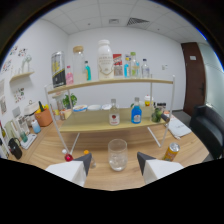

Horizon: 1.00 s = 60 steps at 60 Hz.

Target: Make me a cup of Vodka Sunrise.

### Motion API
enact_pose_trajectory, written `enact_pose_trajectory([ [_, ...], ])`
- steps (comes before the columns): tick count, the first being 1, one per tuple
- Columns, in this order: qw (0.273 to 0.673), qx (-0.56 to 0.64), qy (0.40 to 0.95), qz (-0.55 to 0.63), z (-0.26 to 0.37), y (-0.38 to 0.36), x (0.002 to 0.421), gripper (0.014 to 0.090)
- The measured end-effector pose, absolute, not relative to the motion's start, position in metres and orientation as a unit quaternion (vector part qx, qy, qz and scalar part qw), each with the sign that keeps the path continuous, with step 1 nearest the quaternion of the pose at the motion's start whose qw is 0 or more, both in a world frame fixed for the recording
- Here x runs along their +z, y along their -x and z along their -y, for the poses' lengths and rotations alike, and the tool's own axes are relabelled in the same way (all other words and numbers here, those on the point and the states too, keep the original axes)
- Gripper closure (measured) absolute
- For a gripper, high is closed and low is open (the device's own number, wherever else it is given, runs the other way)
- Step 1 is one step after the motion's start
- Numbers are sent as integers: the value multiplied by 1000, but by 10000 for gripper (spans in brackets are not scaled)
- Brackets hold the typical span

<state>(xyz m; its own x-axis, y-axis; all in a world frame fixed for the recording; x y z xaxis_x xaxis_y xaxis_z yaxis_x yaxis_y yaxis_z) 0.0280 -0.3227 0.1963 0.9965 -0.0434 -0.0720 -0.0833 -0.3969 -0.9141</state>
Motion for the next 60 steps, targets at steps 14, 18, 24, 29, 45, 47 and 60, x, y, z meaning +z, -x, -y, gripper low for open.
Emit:
enact_pose_trajectory([
  [14,639,6,769,-32,246,-86,337,192],
  [18,658,7,752,-29,222,-96,370,193],
  [24,677,8,736,-23,185,-106,403,198],
  [29,676,6,736,-18,154,-113,407,209],
  [45,632,16,774,-18,108,-122,364,609],
  [47,638,19,769,-13,107,-120,367,674],
  [60,634,20,773,-2,113,-120,375,691],
])
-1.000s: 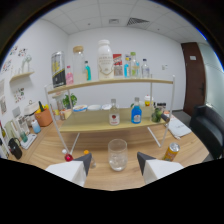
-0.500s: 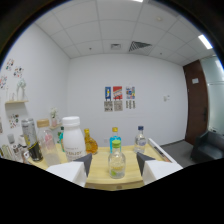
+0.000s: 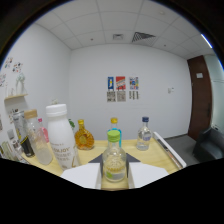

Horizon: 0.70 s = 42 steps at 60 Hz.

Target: Make me a cup of Vodka Sunrise.

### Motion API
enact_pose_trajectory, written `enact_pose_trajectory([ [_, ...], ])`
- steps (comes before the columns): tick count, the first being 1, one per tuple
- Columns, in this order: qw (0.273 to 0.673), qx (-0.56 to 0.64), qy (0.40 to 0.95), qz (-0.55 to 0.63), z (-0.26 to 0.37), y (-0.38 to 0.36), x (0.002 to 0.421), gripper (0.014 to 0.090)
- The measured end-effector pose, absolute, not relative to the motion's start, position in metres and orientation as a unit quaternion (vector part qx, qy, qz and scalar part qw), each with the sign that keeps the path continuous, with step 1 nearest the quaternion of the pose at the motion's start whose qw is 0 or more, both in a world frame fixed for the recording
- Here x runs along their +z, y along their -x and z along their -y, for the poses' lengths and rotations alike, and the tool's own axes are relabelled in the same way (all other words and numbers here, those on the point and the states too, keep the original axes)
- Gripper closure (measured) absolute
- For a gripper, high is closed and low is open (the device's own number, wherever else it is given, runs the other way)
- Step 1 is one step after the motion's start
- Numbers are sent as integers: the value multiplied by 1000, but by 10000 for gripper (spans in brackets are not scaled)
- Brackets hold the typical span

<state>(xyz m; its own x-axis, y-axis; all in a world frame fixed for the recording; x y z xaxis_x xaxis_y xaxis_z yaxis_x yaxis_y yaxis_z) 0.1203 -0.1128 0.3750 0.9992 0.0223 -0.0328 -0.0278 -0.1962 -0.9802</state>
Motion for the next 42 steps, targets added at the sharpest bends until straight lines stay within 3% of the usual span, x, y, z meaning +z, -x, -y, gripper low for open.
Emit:
enact_pose_trajectory([
  [12,680,21,732,3,148,-122,436,694],
  [20,690,33,723,-13,182,-124,434,696],
  [25,679,33,733,-13,200,-122,397,696],
  [35,603,51,796,-29,221,-114,265,696],
  [42,571,49,819,-26,229,-113,194,696],
])
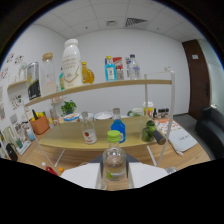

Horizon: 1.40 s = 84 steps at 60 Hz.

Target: Make me a cup of Vodka Sunrise.

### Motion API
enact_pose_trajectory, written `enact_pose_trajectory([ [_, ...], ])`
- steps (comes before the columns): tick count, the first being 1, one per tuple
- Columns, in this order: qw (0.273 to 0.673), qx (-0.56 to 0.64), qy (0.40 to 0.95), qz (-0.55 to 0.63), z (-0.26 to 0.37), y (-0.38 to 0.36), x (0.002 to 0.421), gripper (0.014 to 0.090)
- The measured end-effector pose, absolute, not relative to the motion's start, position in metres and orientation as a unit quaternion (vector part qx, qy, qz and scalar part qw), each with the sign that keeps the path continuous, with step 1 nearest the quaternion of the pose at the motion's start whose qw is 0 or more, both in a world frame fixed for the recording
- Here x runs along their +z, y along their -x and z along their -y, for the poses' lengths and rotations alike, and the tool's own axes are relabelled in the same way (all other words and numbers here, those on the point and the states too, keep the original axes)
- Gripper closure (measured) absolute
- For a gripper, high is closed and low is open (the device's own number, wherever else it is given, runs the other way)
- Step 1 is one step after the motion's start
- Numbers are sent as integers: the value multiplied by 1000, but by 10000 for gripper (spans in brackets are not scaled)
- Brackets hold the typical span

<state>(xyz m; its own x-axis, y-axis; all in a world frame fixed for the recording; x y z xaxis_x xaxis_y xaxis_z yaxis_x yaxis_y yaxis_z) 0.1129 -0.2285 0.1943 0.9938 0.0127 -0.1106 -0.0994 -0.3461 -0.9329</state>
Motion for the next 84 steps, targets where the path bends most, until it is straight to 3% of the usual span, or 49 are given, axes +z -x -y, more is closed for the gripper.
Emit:
enact_pose_trajectory([
  [12,552,10,834,5,221,-123,139,697],
  [24,550,-145,805,171,205,-134,148,695],
  [43,477,-401,621,476,189,-119,179,700],
  [53,416,-473,526,572,186,-111,184,696],
  [70,308,-538,416,666,186,-105,174,698],
  [77,305,-529,418,672,189,-102,172,697],
  [84,337,-514,450,648,191,-101,183,697],
])
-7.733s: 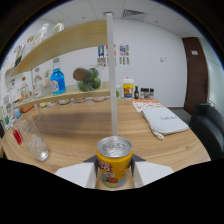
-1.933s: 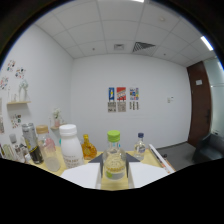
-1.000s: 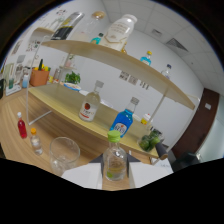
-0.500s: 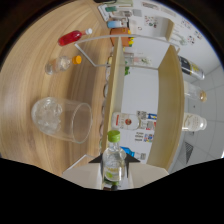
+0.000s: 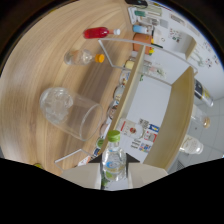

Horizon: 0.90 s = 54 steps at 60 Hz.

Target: Make me a cup of Vodka Sunrise.

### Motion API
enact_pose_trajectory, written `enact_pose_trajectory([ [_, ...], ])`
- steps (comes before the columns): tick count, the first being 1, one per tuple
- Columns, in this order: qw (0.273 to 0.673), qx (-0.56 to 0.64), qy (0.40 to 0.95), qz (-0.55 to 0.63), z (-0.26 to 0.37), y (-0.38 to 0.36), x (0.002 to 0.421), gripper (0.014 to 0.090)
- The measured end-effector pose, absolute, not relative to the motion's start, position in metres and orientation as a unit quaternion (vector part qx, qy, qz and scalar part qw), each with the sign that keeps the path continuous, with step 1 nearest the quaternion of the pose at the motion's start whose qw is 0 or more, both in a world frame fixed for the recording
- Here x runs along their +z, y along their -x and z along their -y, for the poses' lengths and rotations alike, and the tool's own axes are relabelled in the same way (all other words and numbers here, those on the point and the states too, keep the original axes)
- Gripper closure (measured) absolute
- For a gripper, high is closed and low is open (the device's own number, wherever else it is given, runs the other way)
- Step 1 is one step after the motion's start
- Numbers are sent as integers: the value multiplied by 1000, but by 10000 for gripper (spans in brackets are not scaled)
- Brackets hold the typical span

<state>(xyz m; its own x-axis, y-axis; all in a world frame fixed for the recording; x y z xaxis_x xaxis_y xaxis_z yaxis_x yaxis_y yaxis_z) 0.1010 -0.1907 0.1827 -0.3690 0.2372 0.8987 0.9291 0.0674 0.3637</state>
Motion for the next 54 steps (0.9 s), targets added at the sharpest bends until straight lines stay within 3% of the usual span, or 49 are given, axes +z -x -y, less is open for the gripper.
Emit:
enact_pose_trajectory([
  [6,400,-466,512,601,193,-98,201,698],
  [17,562,-276,654,426,202,-93,238,695],
  [23,614,-152,715,299,207,-102,234,695],
  [27,624,-77,746,221,206,-109,218,694],
  [34,607,-12,784,132,201,-126,169,696],
  [44,559,34,826,69,194,-139,94,695],
  [54,522,42,850,56,190,-142,48,697],
])
